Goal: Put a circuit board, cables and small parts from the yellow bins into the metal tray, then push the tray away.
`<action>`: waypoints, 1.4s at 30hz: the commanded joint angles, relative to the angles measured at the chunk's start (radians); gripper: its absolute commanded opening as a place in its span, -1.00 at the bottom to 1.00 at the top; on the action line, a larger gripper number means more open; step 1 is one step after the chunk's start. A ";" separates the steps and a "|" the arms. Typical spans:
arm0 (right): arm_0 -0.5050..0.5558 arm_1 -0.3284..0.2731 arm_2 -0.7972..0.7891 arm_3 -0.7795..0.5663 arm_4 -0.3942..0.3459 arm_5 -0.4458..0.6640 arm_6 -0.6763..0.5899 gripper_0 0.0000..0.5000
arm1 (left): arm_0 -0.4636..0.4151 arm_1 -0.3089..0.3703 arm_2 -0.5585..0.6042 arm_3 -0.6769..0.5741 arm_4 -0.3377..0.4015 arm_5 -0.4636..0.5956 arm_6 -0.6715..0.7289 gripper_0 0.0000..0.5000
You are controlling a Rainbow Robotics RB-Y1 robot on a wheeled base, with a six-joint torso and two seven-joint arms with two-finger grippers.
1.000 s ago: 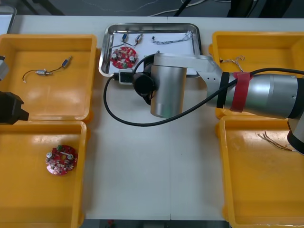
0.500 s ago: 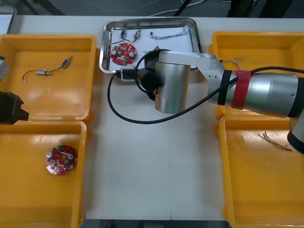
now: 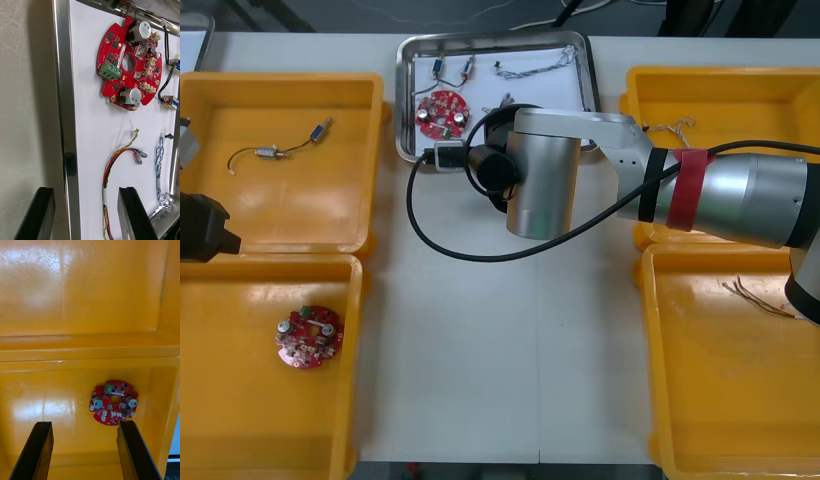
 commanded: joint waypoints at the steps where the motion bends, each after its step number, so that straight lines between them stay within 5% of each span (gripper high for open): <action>1: -0.051 0.007 0.009 -0.005 -0.022 0.001 0.061 1.00 | 0.024 0.044 0.032 -0.012 -0.008 -0.004 -0.050 1.00; 16: -0.020 0.006 -0.077 -0.116 -0.053 0.245 0.100 1.00 | 0.024 0.044 0.032 -0.012 -0.008 -0.004 -0.050 1.00; 32: 0.003 -0.014 -0.524 -0.209 -0.381 0.701 0.040 1.00 | 0.024 0.044 0.032 -0.012 -0.008 -0.004 -0.050 1.00; 42: 0.023 -0.077 -0.702 -0.237 -0.489 0.916 -0.268 1.00 | 0.024 0.044 0.032 -0.012 -0.008 -0.004 -0.050 1.00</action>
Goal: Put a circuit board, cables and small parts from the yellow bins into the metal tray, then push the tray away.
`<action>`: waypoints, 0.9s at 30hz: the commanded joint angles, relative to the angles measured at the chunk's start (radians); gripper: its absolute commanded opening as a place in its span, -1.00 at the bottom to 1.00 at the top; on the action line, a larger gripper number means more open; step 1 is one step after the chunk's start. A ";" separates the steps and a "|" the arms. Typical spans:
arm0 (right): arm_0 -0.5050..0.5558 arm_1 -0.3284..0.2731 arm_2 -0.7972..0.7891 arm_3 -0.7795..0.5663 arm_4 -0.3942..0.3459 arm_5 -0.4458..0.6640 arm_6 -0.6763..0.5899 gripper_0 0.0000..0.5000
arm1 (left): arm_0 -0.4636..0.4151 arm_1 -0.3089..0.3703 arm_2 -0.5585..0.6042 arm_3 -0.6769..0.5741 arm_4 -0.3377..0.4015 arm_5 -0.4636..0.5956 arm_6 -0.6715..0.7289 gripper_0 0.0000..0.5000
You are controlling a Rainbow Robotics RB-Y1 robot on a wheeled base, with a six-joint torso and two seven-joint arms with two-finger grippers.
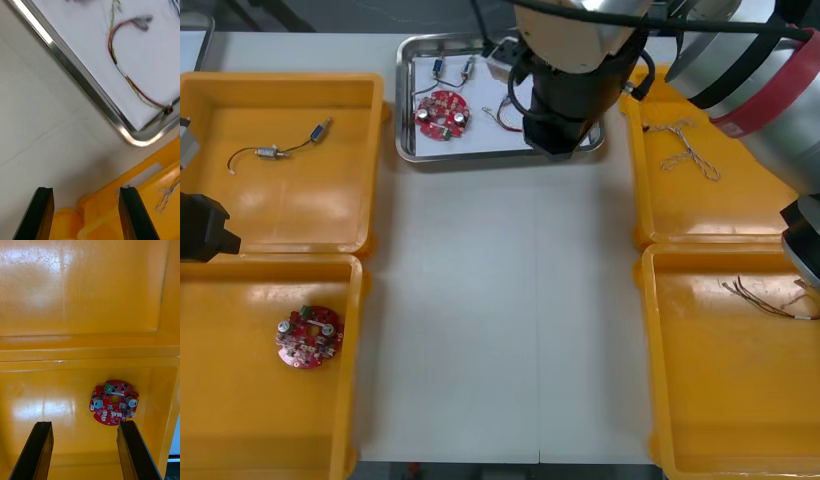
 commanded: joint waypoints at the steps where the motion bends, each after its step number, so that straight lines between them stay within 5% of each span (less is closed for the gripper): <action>1: 0.032 -0.068 -0.122 -0.063 -0.051 0.084 -0.141 1.00 | 0.024 0.044 0.031 -0.012 -0.008 -0.004 -0.050 1.00; 18: 0.288 -0.340 -0.378 -0.315 -0.257 0.108 -0.566 1.00 | 0.024 0.044 0.031 -0.012 -0.008 -0.004 -0.050 1.00; 27: 0.483 -0.455 -0.513 -0.412 -0.273 0.108 -0.659 1.00 | 0.024 0.044 0.031 -0.012 -0.008 -0.004 -0.050 1.00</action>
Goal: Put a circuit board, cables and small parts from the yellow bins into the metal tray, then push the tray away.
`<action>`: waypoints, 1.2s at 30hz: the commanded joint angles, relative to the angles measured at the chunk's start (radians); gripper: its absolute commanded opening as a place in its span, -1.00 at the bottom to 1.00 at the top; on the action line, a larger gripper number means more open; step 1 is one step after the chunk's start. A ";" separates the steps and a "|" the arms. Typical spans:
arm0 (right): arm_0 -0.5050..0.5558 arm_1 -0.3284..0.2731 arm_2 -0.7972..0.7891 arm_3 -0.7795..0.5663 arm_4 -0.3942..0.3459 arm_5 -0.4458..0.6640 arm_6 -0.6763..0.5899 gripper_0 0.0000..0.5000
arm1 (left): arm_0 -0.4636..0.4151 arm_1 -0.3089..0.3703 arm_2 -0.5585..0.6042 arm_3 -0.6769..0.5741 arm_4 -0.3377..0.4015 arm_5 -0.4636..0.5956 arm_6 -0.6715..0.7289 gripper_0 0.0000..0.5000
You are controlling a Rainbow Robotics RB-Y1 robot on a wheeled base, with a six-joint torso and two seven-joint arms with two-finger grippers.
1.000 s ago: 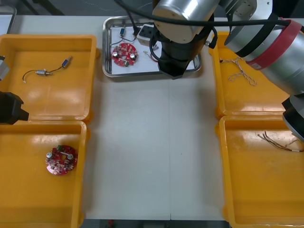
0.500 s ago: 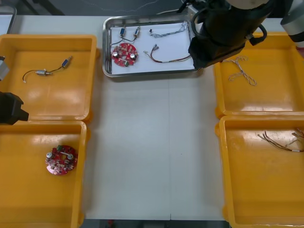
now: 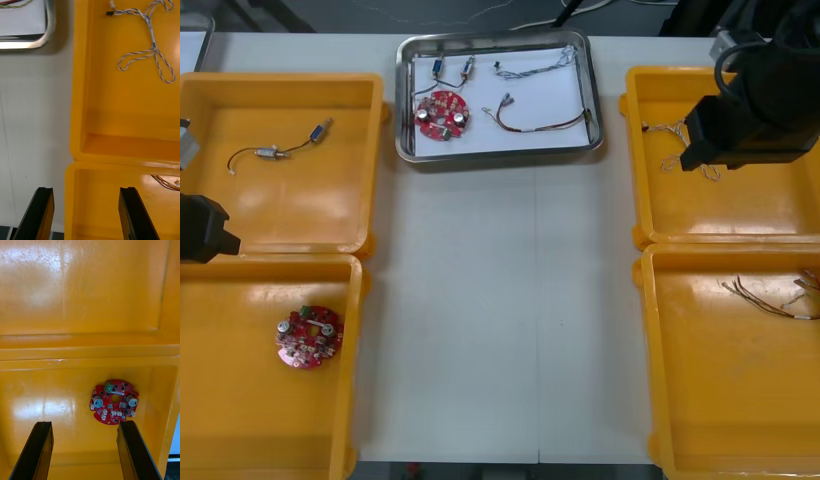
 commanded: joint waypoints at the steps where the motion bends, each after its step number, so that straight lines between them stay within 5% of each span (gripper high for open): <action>1: 0.109 -0.088 -0.101 -0.063 -0.005 0.004 -0.066 1.00 | 0.021 0.043 0.031 -0.012 -0.008 -0.004 -0.050 1.00; 13: 0.373 -0.106 -0.320 -0.153 0.010 0.004 0.021 1.00 | 0.021 0.043 0.031 -0.012 -0.008 -0.004 -0.050 1.00; 24: 0.486 -0.100 -0.365 -0.164 0.066 0.004 0.187 1.00 | 0.021 0.043 0.031 -0.012 -0.008 -0.004 -0.050 1.00; 36: 0.589 -0.027 -0.391 -0.198 0.136 0.004 0.208 1.00 | 0.021 0.043 0.031 -0.012 -0.008 -0.004 -0.050 1.00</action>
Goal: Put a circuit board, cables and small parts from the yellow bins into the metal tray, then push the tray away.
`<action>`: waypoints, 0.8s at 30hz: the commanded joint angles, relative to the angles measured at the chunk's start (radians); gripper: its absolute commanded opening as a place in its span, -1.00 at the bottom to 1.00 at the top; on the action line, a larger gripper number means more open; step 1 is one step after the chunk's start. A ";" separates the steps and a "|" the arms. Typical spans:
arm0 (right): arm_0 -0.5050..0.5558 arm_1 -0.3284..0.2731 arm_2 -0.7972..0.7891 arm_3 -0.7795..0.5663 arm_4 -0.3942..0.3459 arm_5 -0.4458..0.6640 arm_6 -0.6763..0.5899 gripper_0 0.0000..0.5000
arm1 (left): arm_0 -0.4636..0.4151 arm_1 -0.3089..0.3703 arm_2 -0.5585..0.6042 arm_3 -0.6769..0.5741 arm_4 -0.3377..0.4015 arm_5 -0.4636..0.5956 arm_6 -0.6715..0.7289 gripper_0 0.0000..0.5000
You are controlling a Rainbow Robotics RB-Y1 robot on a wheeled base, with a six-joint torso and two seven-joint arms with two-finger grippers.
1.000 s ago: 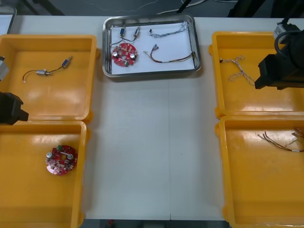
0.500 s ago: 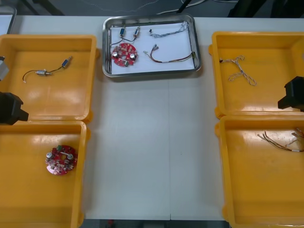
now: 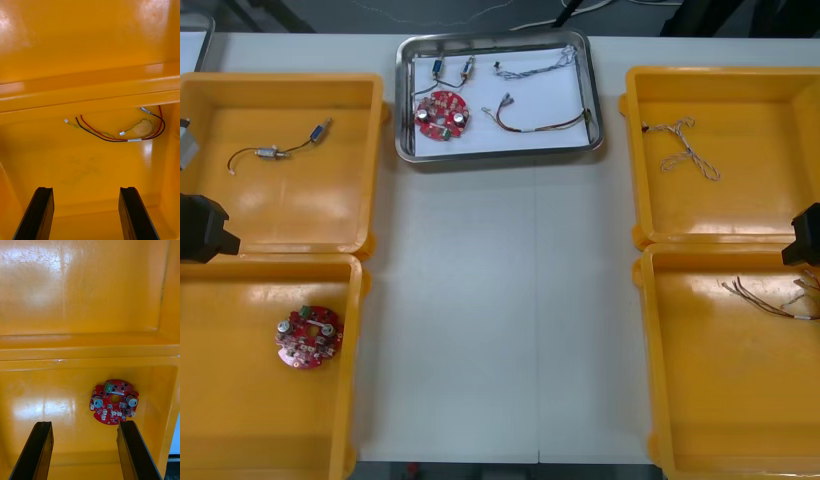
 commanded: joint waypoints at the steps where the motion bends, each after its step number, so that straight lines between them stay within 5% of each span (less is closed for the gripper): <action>1: 0.046 0.028 -0.041 -0.047 0.033 0.004 0.061 1.00 | 0.021 0.043 0.030 -0.012 -0.008 -0.004 -0.050 1.00; 9: 0.072 0.082 -0.042 -0.066 0.078 0.004 0.090 1.00 | 0.021 0.043 0.030 -0.012 -0.008 -0.004 -0.050 1.00; 24: 0.098 0.090 -0.041 -0.106 0.089 -0.037 0.143 1.00 | 0.021 0.043 0.030 -0.012 -0.008 -0.004 -0.050 1.00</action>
